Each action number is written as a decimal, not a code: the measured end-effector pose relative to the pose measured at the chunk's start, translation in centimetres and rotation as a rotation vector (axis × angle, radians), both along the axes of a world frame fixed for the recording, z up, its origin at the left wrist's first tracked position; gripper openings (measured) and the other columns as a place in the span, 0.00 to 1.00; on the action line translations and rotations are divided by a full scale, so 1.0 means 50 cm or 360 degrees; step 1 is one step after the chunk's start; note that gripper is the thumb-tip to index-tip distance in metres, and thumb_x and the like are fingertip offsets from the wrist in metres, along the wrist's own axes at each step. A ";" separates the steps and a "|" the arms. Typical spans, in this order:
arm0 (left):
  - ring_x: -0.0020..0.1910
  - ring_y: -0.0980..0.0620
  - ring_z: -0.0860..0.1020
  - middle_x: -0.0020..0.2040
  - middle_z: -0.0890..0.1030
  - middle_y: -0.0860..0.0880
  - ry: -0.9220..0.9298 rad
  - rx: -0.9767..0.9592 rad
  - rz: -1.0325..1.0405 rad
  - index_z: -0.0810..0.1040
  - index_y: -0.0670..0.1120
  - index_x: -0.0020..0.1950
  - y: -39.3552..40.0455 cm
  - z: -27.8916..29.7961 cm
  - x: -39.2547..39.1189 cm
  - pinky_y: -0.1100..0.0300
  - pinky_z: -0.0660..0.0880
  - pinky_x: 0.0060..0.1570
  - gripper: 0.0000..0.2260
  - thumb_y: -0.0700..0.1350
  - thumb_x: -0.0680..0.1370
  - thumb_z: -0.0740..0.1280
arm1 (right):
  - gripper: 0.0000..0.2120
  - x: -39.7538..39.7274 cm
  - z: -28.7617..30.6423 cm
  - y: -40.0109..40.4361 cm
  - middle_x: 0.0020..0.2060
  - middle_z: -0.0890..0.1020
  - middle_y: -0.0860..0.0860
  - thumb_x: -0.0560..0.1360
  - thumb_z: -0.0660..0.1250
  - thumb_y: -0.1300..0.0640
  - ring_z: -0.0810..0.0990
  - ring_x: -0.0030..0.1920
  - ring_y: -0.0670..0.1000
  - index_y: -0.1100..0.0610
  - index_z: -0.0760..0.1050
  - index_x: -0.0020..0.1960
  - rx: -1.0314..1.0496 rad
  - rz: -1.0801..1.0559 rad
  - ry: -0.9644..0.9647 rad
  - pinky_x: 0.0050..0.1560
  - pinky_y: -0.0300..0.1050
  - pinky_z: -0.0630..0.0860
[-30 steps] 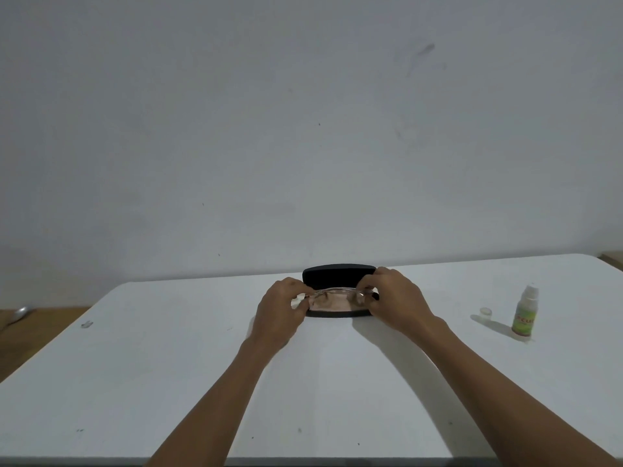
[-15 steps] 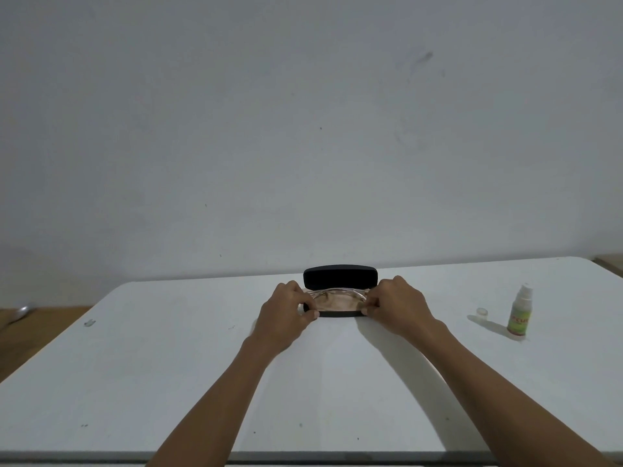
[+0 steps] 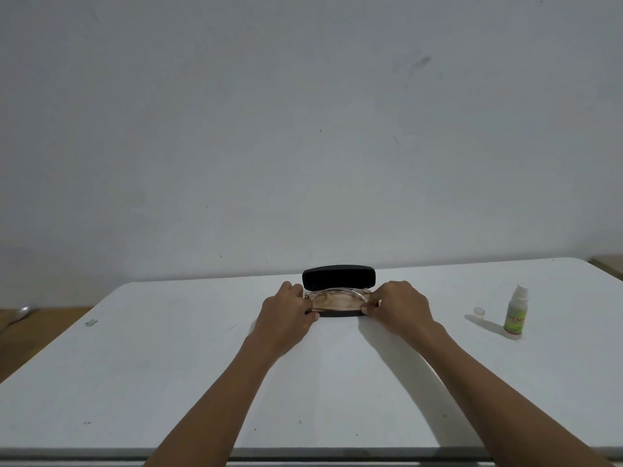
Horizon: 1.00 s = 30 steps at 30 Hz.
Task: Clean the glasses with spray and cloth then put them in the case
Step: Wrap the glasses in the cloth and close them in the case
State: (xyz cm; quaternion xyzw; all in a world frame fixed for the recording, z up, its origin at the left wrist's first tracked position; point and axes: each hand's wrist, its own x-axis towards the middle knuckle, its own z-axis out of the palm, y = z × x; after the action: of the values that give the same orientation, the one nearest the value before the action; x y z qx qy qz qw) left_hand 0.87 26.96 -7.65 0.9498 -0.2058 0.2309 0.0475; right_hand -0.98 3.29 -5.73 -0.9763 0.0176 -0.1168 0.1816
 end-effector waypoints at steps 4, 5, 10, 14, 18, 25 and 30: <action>0.49 0.50 0.75 0.40 0.77 0.53 0.0137 -0.0091 0.0035 0.85 0.52 0.48 -0.002 0.011 -0.009 0.57 0.68 0.38 0.12 0.55 0.79 0.64 | 0.06 -0.007 0.003 -0.003 0.44 0.85 0.49 0.74 0.70 0.53 0.79 0.49 0.54 0.49 0.87 0.45 0.0068 -0.0003 -0.0005 0.39 0.45 0.72; 0.44 0.50 0.76 0.36 0.76 0.54 0.0206 -0.0213 0.0071 0.86 0.53 0.47 0.000 0.014 -0.010 0.58 0.67 0.37 0.10 0.54 0.78 0.66 | 0.07 -0.009 0.003 -0.004 0.44 0.85 0.49 0.74 0.70 0.53 0.79 0.49 0.53 0.48 0.88 0.46 0.0086 -0.0003 -0.0006 0.39 0.45 0.71; 0.28 0.55 0.73 0.26 0.77 0.54 0.0375 -0.0701 0.0123 0.87 0.57 0.44 0.020 0.016 -0.010 0.61 0.65 0.30 0.05 0.52 0.75 0.71 | 0.09 -0.014 0.009 -0.009 0.39 0.83 0.46 0.75 0.67 0.56 0.79 0.45 0.53 0.49 0.86 0.43 0.0137 -0.0008 -0.0093 0.35 0.44 0.69; 0.32 0.52 0.78 0.29 0.80 0.52 0.0349 -0.0990 0.0242 0.84 0.53 0.36 0.022 0.018 0.015 0.61 0.69 0.32 0.07 0.51 0.74 0.72 | 0.07 0.000 0.022 -0.004 0.38 0.82 0.45 0.77 0.69 0.46 0.80 0.43 0.50 0.49 0.82 0.46 0.0492 -0.0136 -0.0343 0.38 0.44 0.71; 0.37 0.54 0.79 0.39 0.81 0.52 0.0549 -0.1532 0.0185 0.84 0.54 0.50 0.006 0.036 0.053 0.60 0.74 0.39 0.13 0.62 0.75 0.72 | 0.19 0.043 0.032 -0.007 0.54 0.83 0.50 0.77 0.70 0.42 0.81 0.56 0.52 0.48 0.80 0.65 0.0942 -0.0099 -0.0243 0.53 0.46 0.74; 0.38 0.50 0.78 0.48 0.84 0.52 0.1018 -0.1730 0.0158 0.86 0.55 0.49 -0.016 0.046 0.100 0.59 0.73 0.34 0.13 0.62 0.77 0.69 | 0.13 0.089 0.016 -0.019 0.56 0.86 0.47 0.80 0.68 0.43 0.80 0.58 0.49 0.49 0.85 0.57 0.1229 0.0029 0.0025 0.56 0.41 0.69; 0.44 0.50 0.81 0.48 0.85 0.50 0.1223 -0.1849 0.0070 0.86 0.52 0.51 0.004 0.050 0.097 0.57 0.75 0.43 0.10 0.56 0.76 0.72 | 0.07 0.095 0.005 -0.035 0.44 0.84 0.44 0.77 0.72 0.46 0.77 0.43 0.44 0.49 0.85 0.48 0.1389 0.0096 0.0084 0.48 0.42 0.70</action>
State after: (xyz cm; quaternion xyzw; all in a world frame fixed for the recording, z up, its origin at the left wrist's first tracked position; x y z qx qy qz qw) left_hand 5.71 27.17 -5.17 0.7889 0.0016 -0.0481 0.6127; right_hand 3.76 1.53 -5.47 -0.8108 0.0414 -0.0681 0.5799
